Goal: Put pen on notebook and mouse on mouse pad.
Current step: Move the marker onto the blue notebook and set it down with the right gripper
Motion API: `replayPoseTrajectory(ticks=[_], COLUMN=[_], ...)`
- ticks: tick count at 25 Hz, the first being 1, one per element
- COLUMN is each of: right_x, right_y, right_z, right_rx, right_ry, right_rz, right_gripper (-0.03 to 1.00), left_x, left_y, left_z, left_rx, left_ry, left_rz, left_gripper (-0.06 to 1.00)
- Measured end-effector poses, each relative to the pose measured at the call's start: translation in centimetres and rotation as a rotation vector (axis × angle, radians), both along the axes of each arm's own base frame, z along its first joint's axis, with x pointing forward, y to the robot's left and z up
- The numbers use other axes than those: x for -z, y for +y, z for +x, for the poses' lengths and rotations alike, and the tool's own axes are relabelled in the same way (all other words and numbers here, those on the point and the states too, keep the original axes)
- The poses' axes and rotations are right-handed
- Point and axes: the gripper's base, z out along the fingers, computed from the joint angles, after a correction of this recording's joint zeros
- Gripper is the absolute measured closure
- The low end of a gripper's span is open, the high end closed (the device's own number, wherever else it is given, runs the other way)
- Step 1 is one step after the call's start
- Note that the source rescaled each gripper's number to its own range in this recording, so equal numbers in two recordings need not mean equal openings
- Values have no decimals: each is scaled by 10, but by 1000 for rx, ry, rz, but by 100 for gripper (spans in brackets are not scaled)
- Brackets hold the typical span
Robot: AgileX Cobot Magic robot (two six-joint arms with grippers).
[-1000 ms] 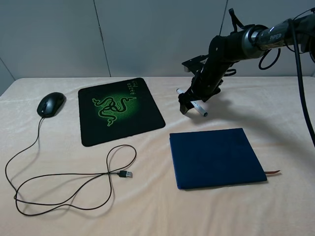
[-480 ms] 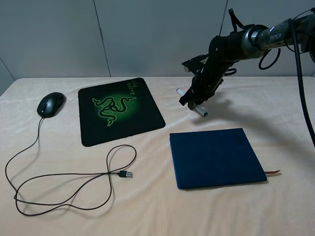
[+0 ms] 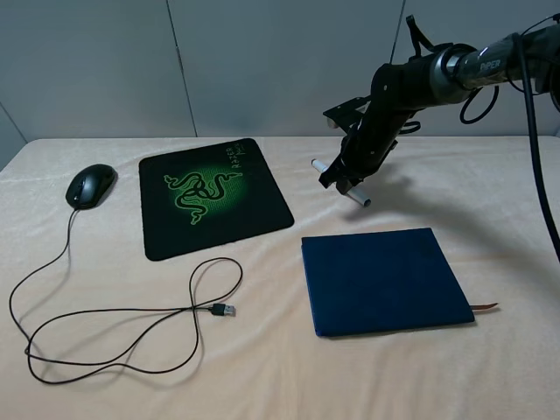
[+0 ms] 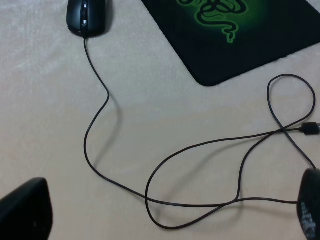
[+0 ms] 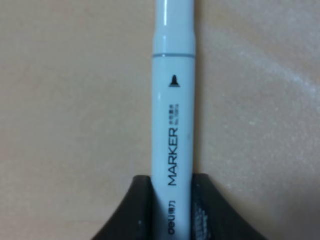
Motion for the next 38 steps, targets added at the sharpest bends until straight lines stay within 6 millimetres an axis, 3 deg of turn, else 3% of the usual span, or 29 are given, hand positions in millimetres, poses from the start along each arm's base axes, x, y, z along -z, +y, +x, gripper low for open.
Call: replayPoseTrajectory(ticks=[4, 14, 28, 31, 38], right_x=[-10, -62, -140, -145, -134], right_y=[-1, -6, -19, -25, -40], right_z=[0, -12, -54, -70, -117], right_rx=[-11, -28, 9, 13, 18], right_ry=[-14, -19, 65, 70, 41], right_rz=[-12, -27, -29, -30, -22], right_gripper=[96, 96, 96, 96, 96], left_x=[0, 0, 0, 0, 0], left_y=[0, 0, 0, 0, 0], left_z=[0, 0, 0, 0, 0], left_rx=[0, 0, 0, 0, 0], left_ry=[0, 0, 0, 0, 0], left_rz=[0, 0, 0, 0, 0], left_gripper=[-1, -1, -1, -1, -1])
